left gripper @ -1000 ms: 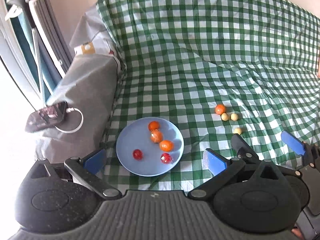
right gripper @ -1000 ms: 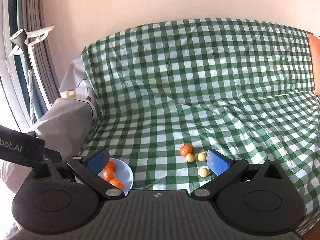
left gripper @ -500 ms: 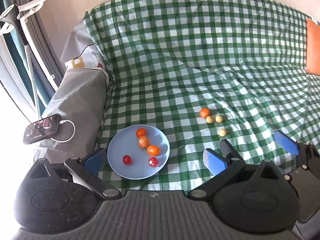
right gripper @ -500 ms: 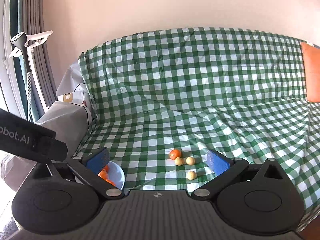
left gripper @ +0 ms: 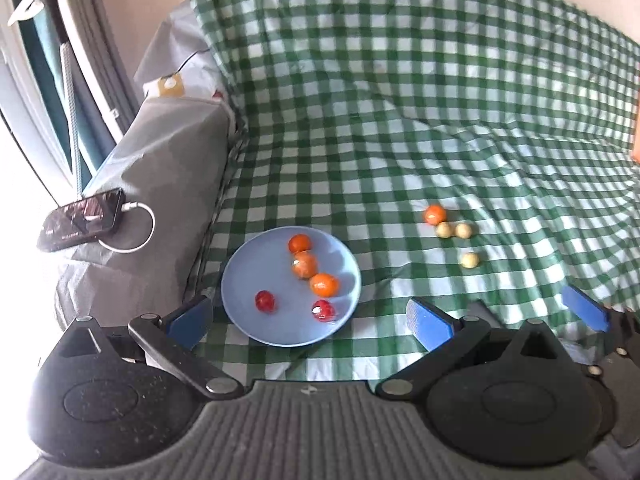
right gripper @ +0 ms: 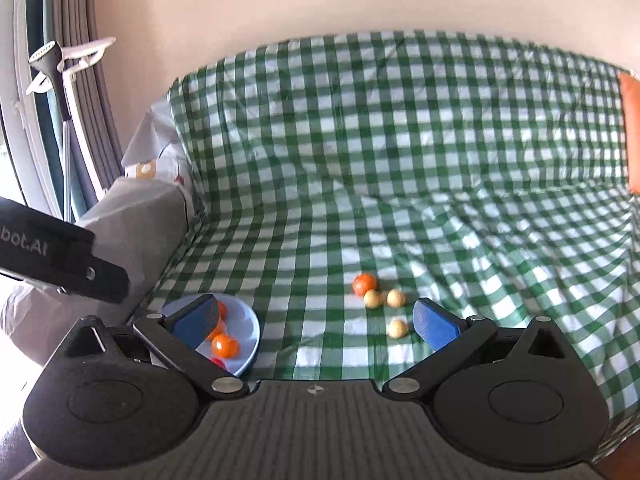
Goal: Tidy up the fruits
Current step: 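Withdraw both tools from the plate and move toward the remaining fruits, then grasp a yellow fruit with the right tool while the left tool grasps another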
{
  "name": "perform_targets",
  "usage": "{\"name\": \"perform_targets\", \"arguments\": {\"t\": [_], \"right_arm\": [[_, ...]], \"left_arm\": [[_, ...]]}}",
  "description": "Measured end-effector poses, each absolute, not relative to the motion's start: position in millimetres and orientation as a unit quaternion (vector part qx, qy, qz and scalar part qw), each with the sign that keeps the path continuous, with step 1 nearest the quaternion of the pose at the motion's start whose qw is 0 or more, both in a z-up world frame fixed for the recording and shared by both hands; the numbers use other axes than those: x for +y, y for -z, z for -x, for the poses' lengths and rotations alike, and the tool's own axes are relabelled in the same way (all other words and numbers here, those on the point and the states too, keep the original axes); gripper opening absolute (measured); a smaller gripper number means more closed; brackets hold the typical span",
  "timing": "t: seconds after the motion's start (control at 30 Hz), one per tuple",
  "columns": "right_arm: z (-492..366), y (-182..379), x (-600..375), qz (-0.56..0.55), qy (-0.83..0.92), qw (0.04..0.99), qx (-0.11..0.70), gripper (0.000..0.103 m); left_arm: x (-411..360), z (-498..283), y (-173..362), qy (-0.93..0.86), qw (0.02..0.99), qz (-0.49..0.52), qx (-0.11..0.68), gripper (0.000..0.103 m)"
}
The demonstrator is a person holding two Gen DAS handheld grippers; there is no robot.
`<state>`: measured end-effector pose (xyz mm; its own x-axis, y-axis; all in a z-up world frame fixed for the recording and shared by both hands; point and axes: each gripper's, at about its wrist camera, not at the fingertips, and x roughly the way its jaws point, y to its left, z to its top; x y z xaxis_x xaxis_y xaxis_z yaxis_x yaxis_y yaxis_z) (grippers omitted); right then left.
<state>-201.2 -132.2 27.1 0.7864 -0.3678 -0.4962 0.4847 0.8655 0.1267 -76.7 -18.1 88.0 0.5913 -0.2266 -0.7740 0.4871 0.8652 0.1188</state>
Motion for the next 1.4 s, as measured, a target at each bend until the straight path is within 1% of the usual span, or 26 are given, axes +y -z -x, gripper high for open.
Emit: {"name": "perform_targets", "arguments": {"t": [0.1, 0.23, 0.43, 0.47, 0.5, 0.53, 0.57, 0.63, 0.67, 0.7, 0.73, 0.77, 0.87, 0.97, 1.03, 1.1, 1.13, 1.2, 1.27, 1.33, 1.37, 1.4], "right_arm": [[194.6, -10.1, -148.3, -0.135, 0.232, 0.93, 0.253, 0.102], [176.1, 25.0, -190.2, -0.152, 0.264, 0.908, 0.287, 0.102], [136.4, 88.0, -253.6, -0.143, 0.264, 0.895, 0.331, 0.102], [126.3, 97.3, -262.7, -0.156, 0.26, 0.89, 0.34, 0.1], [118.7, 105.4, -270.8, -0.177, 0.253, 0.886, 0.346, 0.096], [110.4, 113.3, -276.3, -0.189, 0.246, 0.884, 0.349, 0.095], [100.4, 120.7, -278.7, -0.183, 0.245, 0.883, 0.355, 0.092], [83.0, 133.2, -278.1, -0.151, 0.248, 0.882, 0.372, 0.078], [76.0, 140.3, -277.9, -0.14, 0.247, 0.881, 0.379, 0.057], [72.1, 145.5, -277.1, -0.132, 0.25, 0.88, 0.381, 0.039], [70.8, 147.4, -273.1, -0.108, 0.26, 0.885, 0.371, 0.029], [70.5, 147.9, -272.1, -0.097, 0.262, 0.885, 0.373, 0.028], [79.7, 148.2, -278.4, -0.112, 0.304, 0.874, 0.361, 0.028], [88.7, 149.8, -293.6, -0.156, 0.337, 0.864, 0.339, 0.028], [90.3, 151.5, -295.7, -0.161, 0.344, 0.862, 0.334, 0.028], [90.0, 152.5, -293.0, -0.153, 0.346, 0.863, 0.336, 0.028], [91.7, 152.6, -291.8, -0.15, 0.346, 0.863, 0.336, 0.028], [90.6, 154.3, -294.0, -0.151, 0.347, 0.864, 0.333, 0.028], [90.1, 153.7, -295.0, -0.152, 0.347, 0.864, 0.331, 0.028], [90.5, 153.1, -295.5, -0.149, 0.348, 0.864, 0.331, 0.028], [89.0, 152.7, -298.4, -0.147, 0.346, 0.865, 0.331, 0.028], [89.1, 152.8, -299.8, -0.146, 0.345, 0.866, 0.331, 0.028]], "left_arm": [[-24.1, 53.9, -70.4, 0.199, 0.873, -0.168, 0.411, 0.103], [-53.5, 18.0, -39.3, 0.217, 0.858, -0.187, 0.426, 0.103], [-137.5, -36.3, 23.6, 0.259, 0.827, -0.211, 0.451, 0.103], [-151.6, -45.0, 34.4, 0.262, 0.822, -0.213, 0.458, 0.103], [-164.2, -52.4, 44.0, 0.264, 0.818, -0.214, 0.464, 0.103], [-175.3, -60.2, 52.7, 0.267, 0.814, -0.212, 0.471, 0.103], [-186.7, -66.5, 61.5, 0.273, 0.808, -0.211, 0.477, 0.103], [-205.4, -74.2, 74.8, 0.28, 0.8, -0.215, 0.485, 0.103], [-214.7, -76.9, 80.3, 0.286, 0.797, -0.217, 0.486, 0.103], [-222.2, -79.0, 84.8, 0.291, 0.795, -0.218, 0.486, 0.103], [-229.5, -81.5, 89.0, 0.295, 0.792, -0.217, 0.488, 0.103], [-237.7, -83.2, 94.0, 0.299, 0.788, -0.214, 0.493, 0.103], [-258.0, -82.6, 108.0, 0.314, 0.775, -0.205, 0.508, 0.103], [-274.2, -80.9, 122.1, 0.307, 0.774, -0.202, 0.515, 0.103], [-278.0, -81.4, 127.6, 0.305, 0.773, -0.19, 0.523, 0.102], [-281.0, -83.1, 131.7, 0.304, 0.77, -0.178, 0.531, 0.095], [-282.5, -84.4, 133.8, 0.305, 0.768, -0.176, 0.534, 0.094], [-284.3, -87.5, 137.1, 0.305, 0.767, -0.171, 0.538, 0.082], [-286.4, -89.5, 138.7, 0.307, 0.768, -0.165, 0.538, 0.081], [-288.5, -88.5, 138.3, 0.312, 0.772, -0.168, 0.527, 0.074], [-289.8, -87.8, 137.9, 0.316, 0.775, -0.172, 0.52, 0.066], [-290.5, -86.6, 137.2, 0.322, 0.776, -0.177, 0.513, 0.053]]}}
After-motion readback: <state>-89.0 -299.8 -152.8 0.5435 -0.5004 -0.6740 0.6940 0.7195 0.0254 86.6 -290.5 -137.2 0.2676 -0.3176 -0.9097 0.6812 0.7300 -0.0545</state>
